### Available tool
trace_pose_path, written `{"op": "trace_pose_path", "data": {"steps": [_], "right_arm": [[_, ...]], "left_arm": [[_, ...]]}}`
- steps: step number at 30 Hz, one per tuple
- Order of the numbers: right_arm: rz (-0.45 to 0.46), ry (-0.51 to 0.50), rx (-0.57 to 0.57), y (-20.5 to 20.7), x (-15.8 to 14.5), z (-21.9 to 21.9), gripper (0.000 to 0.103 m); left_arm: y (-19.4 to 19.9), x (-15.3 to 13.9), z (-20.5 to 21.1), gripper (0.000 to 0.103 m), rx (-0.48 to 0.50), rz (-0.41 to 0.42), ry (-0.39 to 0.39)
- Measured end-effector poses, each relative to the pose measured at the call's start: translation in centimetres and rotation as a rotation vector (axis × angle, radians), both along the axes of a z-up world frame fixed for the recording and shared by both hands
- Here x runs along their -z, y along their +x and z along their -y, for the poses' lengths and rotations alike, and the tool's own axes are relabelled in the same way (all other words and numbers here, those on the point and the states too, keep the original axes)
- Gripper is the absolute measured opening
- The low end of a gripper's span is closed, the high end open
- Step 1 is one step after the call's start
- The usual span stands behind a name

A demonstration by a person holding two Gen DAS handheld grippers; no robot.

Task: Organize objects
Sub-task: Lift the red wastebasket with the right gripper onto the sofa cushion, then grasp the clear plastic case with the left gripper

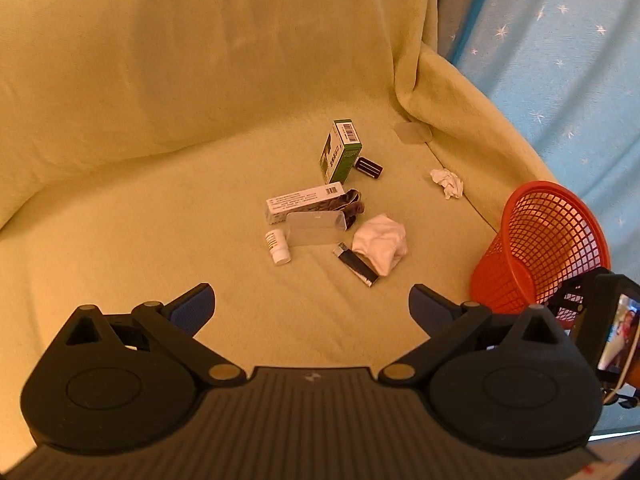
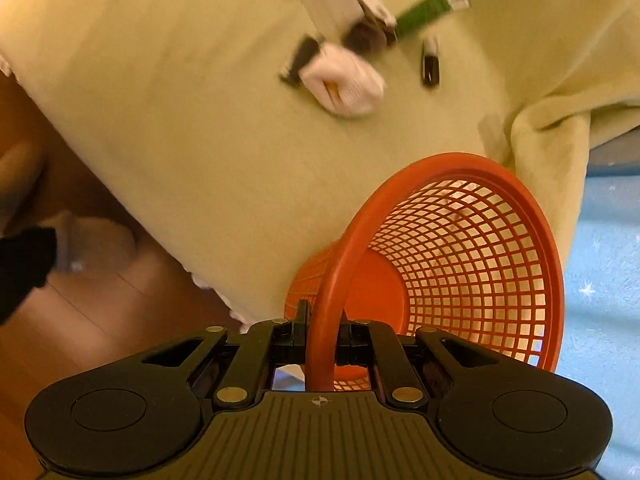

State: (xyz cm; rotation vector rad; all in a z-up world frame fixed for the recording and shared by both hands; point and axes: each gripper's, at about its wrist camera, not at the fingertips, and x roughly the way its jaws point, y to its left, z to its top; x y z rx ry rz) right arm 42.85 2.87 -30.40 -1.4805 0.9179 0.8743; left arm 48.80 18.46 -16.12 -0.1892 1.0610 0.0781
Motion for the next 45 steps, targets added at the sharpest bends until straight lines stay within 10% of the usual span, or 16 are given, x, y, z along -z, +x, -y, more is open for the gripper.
{"op": "trace_pose_path", "data": {"steps": [17, 35, 45], "right_arm": [[0.054, -0.072, 0.005, 4.7, 4.4, -5.5, 0.006], [-0.008, -0.081, -0.141, 6.0, 4.9, -6.8, 0.005], [-0.007, -0.044, -0.096, 7.0, 4.9, -7.1, 0.005]], "left_arm": [[9.8, 5.1, -5.0, 0.101, 0.253, -0.04, -0.037], [15.2, 9.1, -5.1, 0.101, 0.229, -0.08, -0.04], [15.9, 13.4, -2.8, 0.089, 0.463, -0.102, 0.013]]}}
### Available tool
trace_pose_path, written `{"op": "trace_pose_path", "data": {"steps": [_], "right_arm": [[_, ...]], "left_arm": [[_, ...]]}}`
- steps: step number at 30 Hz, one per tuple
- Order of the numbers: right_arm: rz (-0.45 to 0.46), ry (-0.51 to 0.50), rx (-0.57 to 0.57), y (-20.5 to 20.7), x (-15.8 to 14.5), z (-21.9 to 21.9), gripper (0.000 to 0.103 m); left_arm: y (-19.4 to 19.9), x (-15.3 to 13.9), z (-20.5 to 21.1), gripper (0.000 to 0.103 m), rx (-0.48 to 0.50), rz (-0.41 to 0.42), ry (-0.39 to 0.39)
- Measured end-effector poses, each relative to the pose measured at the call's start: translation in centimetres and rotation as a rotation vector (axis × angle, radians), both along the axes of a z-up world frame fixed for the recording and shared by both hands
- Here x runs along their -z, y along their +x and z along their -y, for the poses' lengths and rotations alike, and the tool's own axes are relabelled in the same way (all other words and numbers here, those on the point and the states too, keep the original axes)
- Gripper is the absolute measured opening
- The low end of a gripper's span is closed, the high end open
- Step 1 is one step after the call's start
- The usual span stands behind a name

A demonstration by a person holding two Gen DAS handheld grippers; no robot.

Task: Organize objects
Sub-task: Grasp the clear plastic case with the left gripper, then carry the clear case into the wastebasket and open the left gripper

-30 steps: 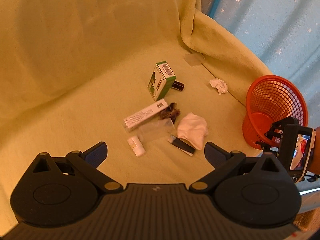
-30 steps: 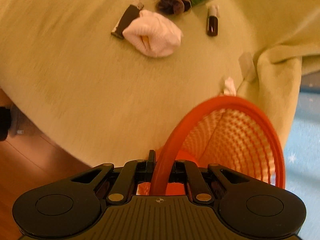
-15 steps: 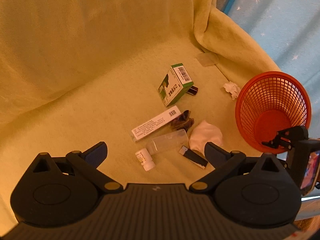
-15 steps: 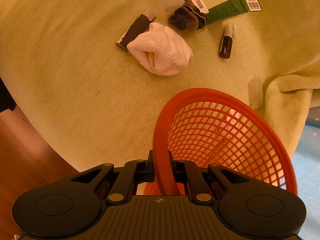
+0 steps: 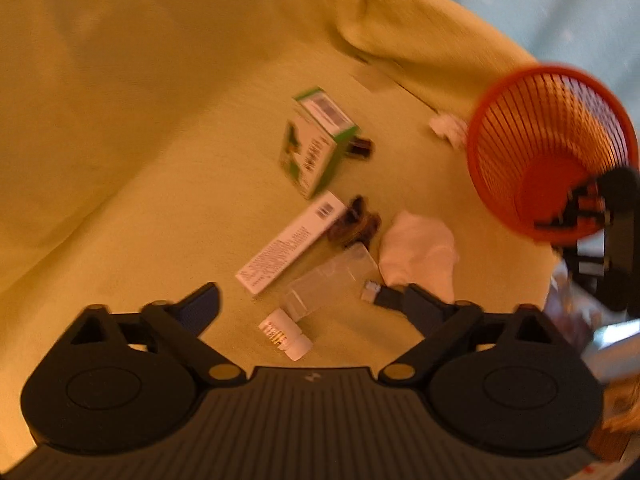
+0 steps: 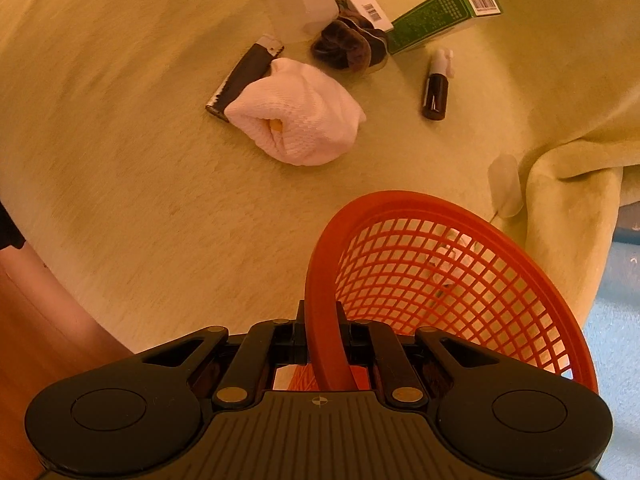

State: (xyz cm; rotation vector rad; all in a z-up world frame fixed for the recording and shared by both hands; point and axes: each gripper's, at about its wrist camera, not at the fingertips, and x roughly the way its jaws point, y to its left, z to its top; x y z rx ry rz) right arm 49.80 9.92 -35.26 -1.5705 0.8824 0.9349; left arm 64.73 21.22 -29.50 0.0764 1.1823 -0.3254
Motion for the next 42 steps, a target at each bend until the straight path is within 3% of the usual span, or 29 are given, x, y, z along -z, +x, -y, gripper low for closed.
{"op": "trace_pose_path", "data": {"steps": [5, 11, 13, 17, 24, 27, 31, 37, 42], "right_arm": [[0.001, 0.008, 0.012, 0.3, 0.2, -0.1, 0.005], [0.004, 0.009, 0.011, 0.4, 0.2, -0.2, 0.005], [0.005, 0.01, 0.012, 0.4, 0.2, -0.2, 0.005], [0.007, 0.009, 0.007, 0.3, 0.3, -0.1, 0.005], [0.007, 0.004, -0.003, 0.4, 0.3, -0.1, 0.005], [0.007, 0.001, -0.005, 0.4, 0.4, -0.2, 0.005], [0.007, -0.004, -0.011, 0.3, 0.4, -0.2, 0.005], [0.01, -0.011, -0.019, 0.2, 0.4, -0.1, 0.004], [0.015, -0.016, -0.037, 0.1, 0.5, 0.0, 0.004]], "left_arm": [[0.8, 2.2, 1.4, 0.082, 0.163, 0.023, 0.056], [2.2, 5.2, 3.5, 0.06, 0.373, 0.025, 0.12], [2.4, 6.2, 4.2, 0.045, 0.437, 0.009, 0.135], [2.3, 7.5, 5.3, 0.04, 0.531, 0.002, 0.178], [2.4, 8.4, 5.9, 0.033, 0.587, 0.0, 0.23], [2.3, 8.2, 5.9, 0.026, 0.583, 0.004, 0.241], [2.4, 7.5, 5.6, 0.026, 0.574, -0.009, 0.23], [3.0, 4.2, 5.0, 0.025, 0.545, 0.012, 0.185], [4.6, 0.0, 6.5, 0.025, 0.58, 0.059, 0.118]]}}
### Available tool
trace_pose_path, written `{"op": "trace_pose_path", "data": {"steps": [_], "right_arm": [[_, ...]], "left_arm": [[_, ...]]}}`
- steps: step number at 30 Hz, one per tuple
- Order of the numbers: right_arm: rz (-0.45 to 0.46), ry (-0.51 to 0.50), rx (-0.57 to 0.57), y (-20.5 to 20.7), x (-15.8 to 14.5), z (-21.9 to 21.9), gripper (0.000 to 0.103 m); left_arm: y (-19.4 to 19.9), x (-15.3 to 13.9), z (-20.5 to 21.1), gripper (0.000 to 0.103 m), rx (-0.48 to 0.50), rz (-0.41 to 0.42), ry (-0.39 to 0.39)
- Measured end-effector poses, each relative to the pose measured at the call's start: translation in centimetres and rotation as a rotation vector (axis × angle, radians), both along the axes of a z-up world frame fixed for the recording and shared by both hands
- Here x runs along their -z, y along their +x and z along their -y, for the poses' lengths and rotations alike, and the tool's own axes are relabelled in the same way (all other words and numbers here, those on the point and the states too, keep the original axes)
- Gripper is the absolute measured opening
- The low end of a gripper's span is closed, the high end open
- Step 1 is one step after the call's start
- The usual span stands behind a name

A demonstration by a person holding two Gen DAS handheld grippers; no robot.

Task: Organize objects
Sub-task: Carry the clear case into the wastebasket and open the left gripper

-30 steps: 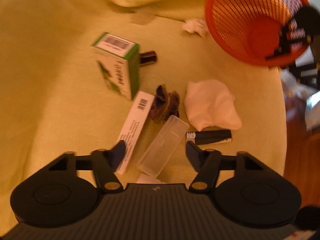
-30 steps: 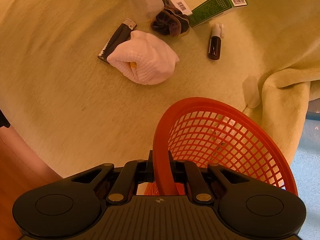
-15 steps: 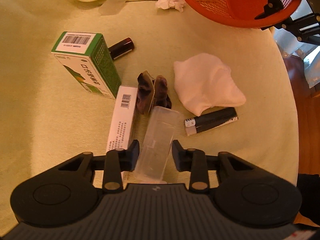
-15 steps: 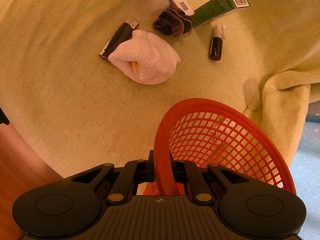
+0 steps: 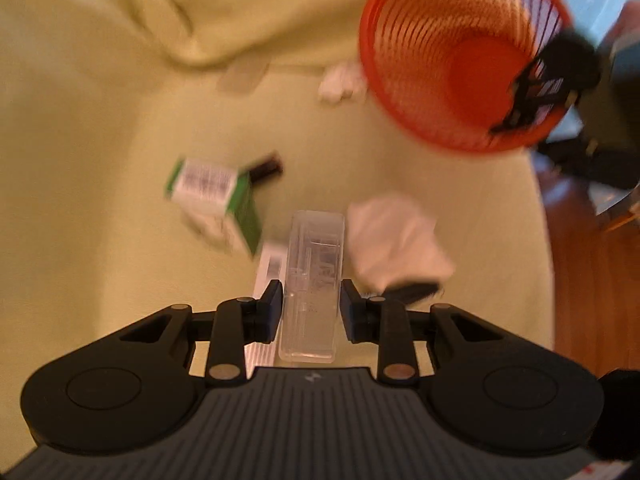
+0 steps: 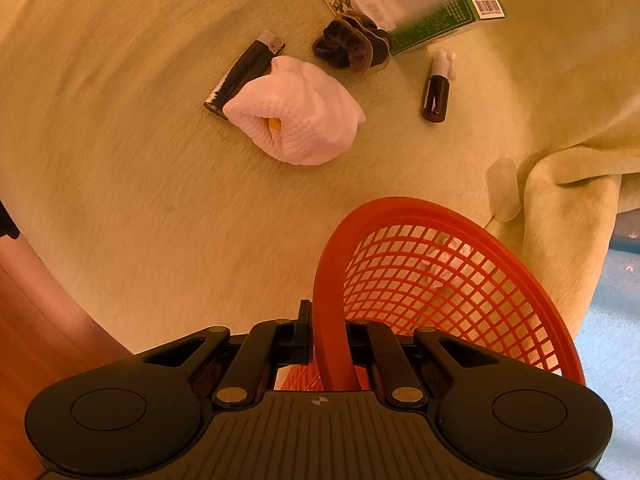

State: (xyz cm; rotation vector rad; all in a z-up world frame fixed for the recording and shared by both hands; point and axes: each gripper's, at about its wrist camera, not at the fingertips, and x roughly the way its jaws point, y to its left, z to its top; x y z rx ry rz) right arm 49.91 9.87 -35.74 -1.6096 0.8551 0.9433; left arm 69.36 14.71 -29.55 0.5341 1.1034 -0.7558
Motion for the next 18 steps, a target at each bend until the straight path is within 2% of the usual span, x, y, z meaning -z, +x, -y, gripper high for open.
{"op": "trace_pose_path", "data": {"steps": [3, 8, 17, 18], "right_arm": [[0.0, 0.003, -0.002, -0.1, 0.1, 0.1, 0.004], [-0.002, 0.014, 0.01, -0.1, -0.1, 0.2, 0.003], [-0.005, 0.045, 0.04, -0.2, -0.3, 0.3, 0.002], [-0.006, 0.049, 0.044, -0.2, -0.3, 0.3, 0.002]], "left_arm": [[1.5, -2.1, 2.2, 0.026, 0.046, 0.01, -0.046], [3.5, -3.8, 7.0, 0.026, 0.158, 0.023, -0.1], [4.9, -3.5, 13.7, 0.026, 0.29, -0.033, -0.176], [4.8, -3.4, 14.0, 0.03, 0.305, -0.03, -0.194]]}}
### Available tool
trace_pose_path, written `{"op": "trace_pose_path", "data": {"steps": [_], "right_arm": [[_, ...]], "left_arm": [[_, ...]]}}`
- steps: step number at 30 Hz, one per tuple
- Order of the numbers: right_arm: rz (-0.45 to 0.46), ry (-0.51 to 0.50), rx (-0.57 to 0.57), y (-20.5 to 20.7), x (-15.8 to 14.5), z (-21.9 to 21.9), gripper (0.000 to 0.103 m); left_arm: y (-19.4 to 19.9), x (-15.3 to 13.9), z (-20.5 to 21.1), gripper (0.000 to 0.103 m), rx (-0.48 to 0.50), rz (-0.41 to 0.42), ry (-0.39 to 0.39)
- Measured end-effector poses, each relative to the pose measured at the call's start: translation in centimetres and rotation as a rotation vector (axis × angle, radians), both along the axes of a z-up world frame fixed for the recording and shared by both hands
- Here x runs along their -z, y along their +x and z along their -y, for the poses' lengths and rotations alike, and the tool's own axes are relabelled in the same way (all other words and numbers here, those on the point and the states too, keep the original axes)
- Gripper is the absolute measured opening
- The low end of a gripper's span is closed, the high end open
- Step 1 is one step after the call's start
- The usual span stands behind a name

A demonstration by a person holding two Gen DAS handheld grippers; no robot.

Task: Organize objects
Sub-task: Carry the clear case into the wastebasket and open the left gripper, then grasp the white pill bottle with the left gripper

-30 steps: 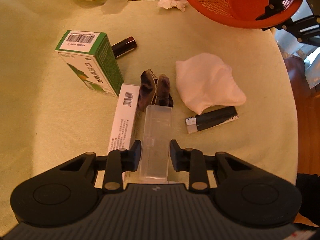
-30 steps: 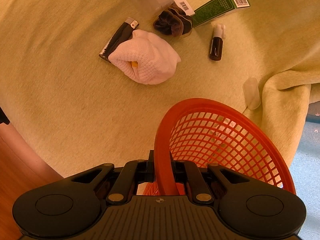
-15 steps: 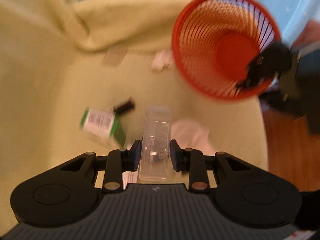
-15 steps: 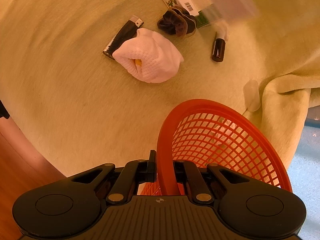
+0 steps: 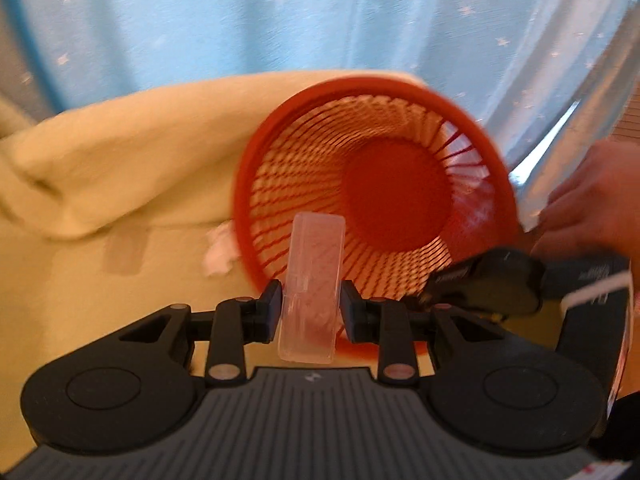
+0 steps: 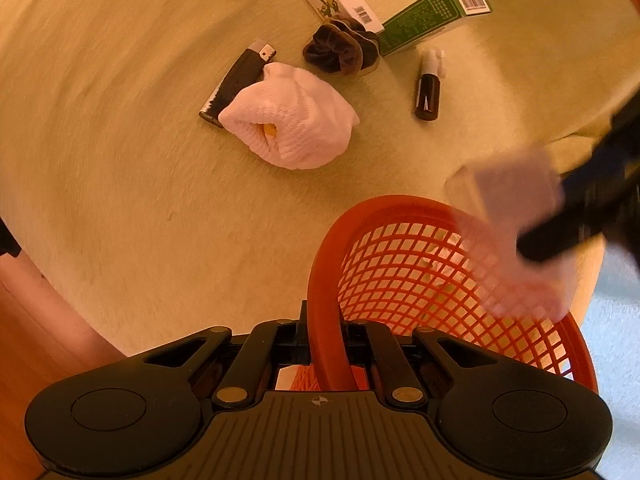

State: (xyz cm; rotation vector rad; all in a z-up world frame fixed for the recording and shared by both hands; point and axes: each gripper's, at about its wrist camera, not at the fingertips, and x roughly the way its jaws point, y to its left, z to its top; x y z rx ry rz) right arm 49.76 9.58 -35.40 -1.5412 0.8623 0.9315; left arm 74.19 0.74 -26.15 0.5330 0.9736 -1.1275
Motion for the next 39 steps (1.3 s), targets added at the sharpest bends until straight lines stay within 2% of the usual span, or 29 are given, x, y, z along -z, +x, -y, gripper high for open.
{"op": "trace_pose_path", "data": {"steps": [1, 3, 7, 10, 15, 17, 19, 24, 28, 39], "right_arm": [[0.0, 0.003, 0.003, 0.0, 0.0, 0.0, 0.002], [-0.006, 0.007, 0.01, 0.0, 0.0, 0.0, 0.002], [-0.006, 0.014, 0.016, -0.1, 0.0, 0.2, 0.002], [-0.005, 0.017, 0.024, 0.0, 0.0, 0.2, 0.002], [-0.005, 0.014, 0.023, 0.0, 0.0, 0.1, 0.002], [-0.003, 0.012, 0.02, 0.0, 0.0, 0.1, 0.002], [-0.001, 0.009, 0.019, 0.0, 0.0, 0.1, 0.002], [0.001, 0.007, 0.023, 0.0, 0.0, 0.0, 0.002], [0.004, 0.004, 0.016, 0.1, 0.0, 0.0, 0.002], [0.026, 0.016, 0.03, 0.1, -0.1, 0.1, 0.002]], "left_arm": [[-0.1, 0.0, 0.2, 0.039, 0.004, 0.003, -0.012], [0.0, -0.4, 0.2, 0.046, 0.006, 0.002, -0.035], [-0.2, -1.1, -1.5, 0.05, -0.053, 0.023, -0.034], [-0.4, -1.1, -3.5, 0.061, -0.116, 0.04, 0.001], [-0.9, 0.0, -6.6, 0.062, -0.196, 0.026, 0.08], [-1.2, 0.2, -7.7, 0.066, -0.218, 0.025, 0.103], [-1.7, 0.5, -8.9, 0.072, -0.238, 0.024, 0.111], [-2.6, 1.4, -11.6, 0.073, -0.279, 0.012, 0.145], [-3.3, 2.0, -13.7, 0.077, -0.318, 0.011, 0.158], [-6.5, 5.7, -19.4, 0.077, -0.427, -0.036, 0.278]]}}
